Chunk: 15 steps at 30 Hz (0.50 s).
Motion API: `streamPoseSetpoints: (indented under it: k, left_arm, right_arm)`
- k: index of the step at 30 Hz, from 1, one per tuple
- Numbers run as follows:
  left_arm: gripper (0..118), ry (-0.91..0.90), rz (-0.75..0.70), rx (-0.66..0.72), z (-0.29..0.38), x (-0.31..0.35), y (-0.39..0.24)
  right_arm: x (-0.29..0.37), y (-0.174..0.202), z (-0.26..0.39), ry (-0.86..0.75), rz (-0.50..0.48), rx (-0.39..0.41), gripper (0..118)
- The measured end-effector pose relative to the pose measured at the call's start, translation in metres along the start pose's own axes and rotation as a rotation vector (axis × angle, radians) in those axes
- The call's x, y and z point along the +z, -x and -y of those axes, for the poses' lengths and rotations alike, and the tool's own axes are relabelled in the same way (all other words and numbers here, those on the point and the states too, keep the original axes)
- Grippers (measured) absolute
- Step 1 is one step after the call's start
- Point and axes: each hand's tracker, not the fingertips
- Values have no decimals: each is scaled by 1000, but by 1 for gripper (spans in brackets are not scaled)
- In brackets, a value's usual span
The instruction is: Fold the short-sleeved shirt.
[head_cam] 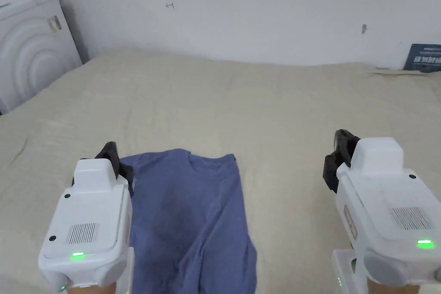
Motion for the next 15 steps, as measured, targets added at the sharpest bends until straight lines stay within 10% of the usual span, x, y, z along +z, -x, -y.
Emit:
streamPoseSetpoints:
  k: [15]
  left_arm:
    - [0,42,-234,-31,13,41,106]
  right_arm:
    - [-17,90,-1,-2,-219,-1,0]
